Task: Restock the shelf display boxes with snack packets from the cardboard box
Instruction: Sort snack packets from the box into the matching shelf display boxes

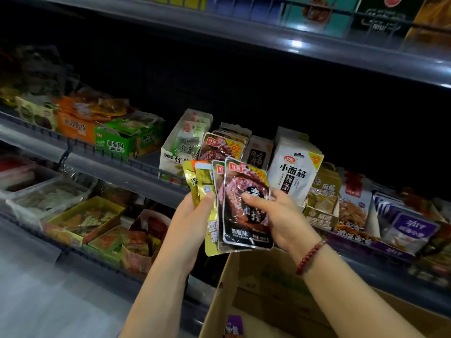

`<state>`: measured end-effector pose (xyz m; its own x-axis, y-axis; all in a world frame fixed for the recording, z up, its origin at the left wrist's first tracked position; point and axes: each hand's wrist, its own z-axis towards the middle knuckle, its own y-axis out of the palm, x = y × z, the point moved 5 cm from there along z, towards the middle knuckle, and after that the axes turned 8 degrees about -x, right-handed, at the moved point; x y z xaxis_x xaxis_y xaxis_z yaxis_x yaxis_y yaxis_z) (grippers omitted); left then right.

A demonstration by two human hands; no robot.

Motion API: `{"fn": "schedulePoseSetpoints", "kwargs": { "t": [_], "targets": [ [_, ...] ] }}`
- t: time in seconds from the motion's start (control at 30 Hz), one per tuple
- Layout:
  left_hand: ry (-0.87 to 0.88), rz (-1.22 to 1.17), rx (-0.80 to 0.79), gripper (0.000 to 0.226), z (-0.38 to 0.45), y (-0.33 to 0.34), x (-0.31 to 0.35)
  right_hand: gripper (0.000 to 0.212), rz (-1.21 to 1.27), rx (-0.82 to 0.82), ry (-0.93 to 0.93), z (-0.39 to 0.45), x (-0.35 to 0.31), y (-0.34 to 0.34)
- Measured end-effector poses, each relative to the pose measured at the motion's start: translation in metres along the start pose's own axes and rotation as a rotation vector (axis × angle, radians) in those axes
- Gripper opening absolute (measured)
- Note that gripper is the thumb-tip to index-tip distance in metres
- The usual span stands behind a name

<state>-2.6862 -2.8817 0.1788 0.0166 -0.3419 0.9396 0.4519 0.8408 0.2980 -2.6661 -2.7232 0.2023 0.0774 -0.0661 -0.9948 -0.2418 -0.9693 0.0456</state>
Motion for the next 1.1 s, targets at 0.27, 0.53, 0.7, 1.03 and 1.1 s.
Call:
{"fn": "schedulePoseSetpoints", "kwargs": {
  "t": [0.27, 0.53, 0.7, 1.03, 1.1],
  "targets": [
    [0.038, 0.086, 0.069, 0.028, 0.004, -0.012, -0.008, 0.026, -0.138, -0.124, -0.001, 0.003, -0.006, 0.017],
    [0.034, -0.122, 0.302, 0.019, 0.008, -0.045, -0.01, 0.026, -0.015, -0.062, 0.003, 0.042, -0.025, 0.015],
    [0.047, -0.113, 0.444, 0.022, 0.011, -0.063, -0.008, 0.032, -0.139, 0.097, -0.252, 0.093, -0.052, 0.024],
    [0.03, -0.173, 0.436, 0.019, 0.015, -0.061, -0.011, 0.053, -0.675, 0.318, -0.613, 0.122, -0.089, 0.076],
    [0.03, -0.171, 0.432, 0.019, 0.014, -0.06, -0.01, 0.055, -0.754, 0.288, -0.597, 0.125, -0.085, 0.078]
  ]
}}
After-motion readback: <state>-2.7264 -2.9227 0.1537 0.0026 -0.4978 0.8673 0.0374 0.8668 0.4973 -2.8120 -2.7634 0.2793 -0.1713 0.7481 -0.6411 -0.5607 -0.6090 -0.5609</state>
